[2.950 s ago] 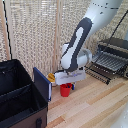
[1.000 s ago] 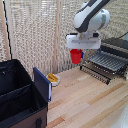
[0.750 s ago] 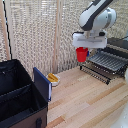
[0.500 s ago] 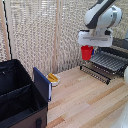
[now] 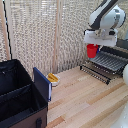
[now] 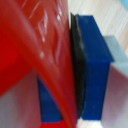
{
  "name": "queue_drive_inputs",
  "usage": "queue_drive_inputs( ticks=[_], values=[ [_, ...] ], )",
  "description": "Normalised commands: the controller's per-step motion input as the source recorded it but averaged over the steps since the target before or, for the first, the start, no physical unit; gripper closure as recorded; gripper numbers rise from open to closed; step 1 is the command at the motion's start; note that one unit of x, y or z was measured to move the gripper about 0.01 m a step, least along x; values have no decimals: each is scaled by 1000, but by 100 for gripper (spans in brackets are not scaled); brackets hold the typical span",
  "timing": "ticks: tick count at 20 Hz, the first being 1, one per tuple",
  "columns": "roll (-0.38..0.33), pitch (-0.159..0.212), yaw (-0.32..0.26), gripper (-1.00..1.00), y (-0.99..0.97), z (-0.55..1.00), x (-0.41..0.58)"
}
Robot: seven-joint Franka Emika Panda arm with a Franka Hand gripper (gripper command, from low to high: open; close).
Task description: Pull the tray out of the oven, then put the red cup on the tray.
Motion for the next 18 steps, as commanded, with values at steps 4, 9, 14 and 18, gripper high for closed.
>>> queue_drive_inputs(
  ticks=[4, 9, 14, 18],
  values=[
    [14, 0, -112, 100, -666, 156, 507],
    [2, 53, -140, 100, -651, 52, 400],
    [0, 139, -193, 100, -628, 0, 84],
    [0, 130, -222, 100, -584, -21, 0]
  ],
)
